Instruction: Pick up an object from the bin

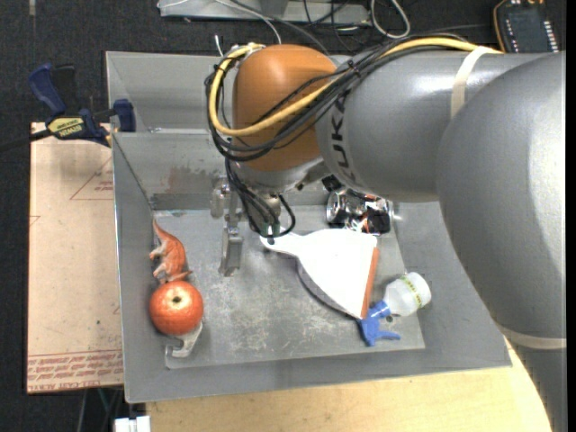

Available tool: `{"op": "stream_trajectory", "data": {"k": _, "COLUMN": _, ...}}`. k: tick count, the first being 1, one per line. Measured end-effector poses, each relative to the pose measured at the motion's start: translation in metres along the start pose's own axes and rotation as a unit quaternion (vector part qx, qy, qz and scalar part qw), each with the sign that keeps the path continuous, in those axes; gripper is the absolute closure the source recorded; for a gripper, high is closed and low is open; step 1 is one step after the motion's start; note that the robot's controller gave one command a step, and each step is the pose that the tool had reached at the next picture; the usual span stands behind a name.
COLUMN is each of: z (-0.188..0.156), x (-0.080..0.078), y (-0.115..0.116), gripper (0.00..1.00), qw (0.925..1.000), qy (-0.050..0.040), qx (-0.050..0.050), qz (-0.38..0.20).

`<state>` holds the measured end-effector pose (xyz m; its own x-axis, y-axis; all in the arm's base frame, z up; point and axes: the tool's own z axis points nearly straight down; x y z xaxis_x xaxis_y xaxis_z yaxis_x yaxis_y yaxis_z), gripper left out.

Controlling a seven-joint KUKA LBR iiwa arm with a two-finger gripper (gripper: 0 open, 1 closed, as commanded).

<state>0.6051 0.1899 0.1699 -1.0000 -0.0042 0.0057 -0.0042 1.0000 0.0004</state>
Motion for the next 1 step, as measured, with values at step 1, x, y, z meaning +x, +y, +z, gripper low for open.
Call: {"op": "stream_trajectory", "data": {"k": 1, "z": -0.0051, "x": -0.0015, "y": -0.0014, "gripper": 0.00, "qw": 1.0000, "qy": -0.0033, "qx": 0.000, "qz": 0.002}}
